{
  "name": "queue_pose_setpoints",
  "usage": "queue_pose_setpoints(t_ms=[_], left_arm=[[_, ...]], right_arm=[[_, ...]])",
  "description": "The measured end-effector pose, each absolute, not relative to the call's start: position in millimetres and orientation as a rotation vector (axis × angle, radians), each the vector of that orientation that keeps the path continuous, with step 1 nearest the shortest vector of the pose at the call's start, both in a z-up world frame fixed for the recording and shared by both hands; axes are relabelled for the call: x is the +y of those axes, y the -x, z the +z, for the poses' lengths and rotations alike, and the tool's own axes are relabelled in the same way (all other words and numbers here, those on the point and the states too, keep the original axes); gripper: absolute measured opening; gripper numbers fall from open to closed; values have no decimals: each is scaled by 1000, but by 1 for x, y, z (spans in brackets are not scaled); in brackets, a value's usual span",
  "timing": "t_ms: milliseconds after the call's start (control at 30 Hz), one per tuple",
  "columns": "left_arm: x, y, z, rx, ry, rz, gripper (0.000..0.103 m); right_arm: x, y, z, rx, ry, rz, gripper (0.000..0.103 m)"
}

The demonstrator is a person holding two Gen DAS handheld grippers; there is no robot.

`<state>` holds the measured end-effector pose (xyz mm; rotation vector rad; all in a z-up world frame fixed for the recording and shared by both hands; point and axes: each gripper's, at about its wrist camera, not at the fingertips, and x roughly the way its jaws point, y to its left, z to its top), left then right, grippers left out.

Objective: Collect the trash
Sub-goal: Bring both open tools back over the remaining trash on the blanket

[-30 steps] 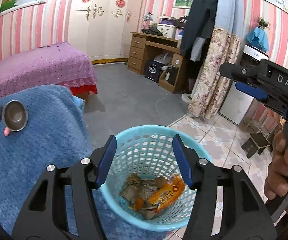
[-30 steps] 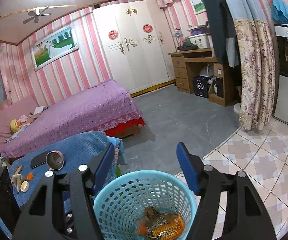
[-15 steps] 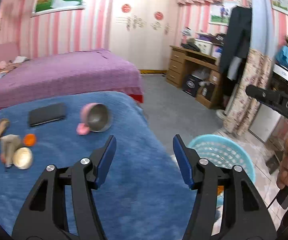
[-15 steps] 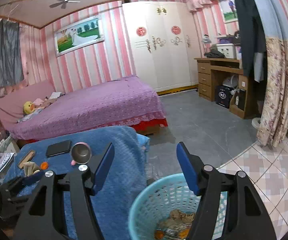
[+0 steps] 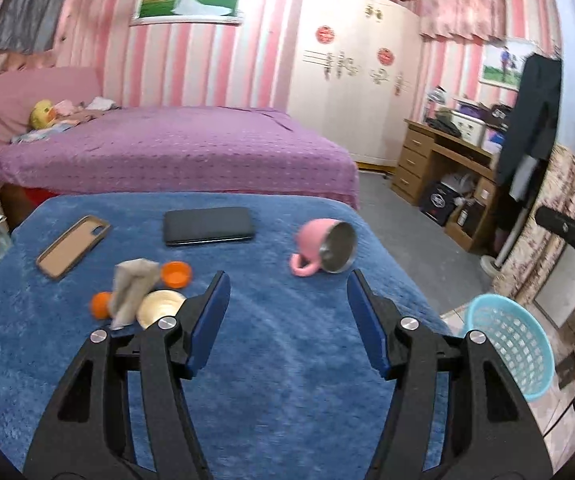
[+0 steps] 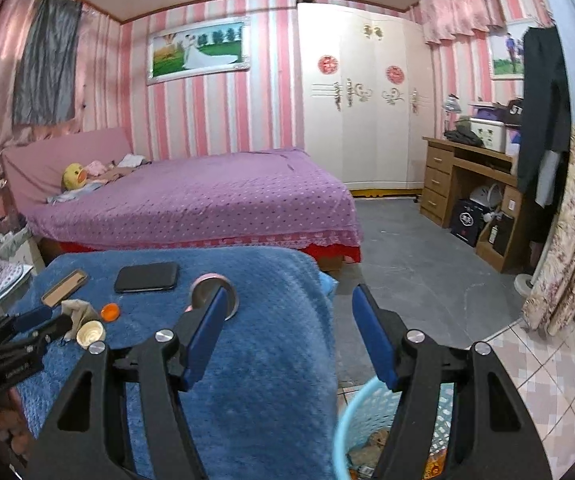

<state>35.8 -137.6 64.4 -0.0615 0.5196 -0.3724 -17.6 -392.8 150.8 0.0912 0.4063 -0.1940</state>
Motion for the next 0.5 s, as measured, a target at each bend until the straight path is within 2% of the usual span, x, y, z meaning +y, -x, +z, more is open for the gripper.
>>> queue_pose_setpoints(t_ms=[500], left_arm=[[-55,-56,58,520,115,-200,59]], right_arm=[[-326,-11,142,440,-29,-95,64]])
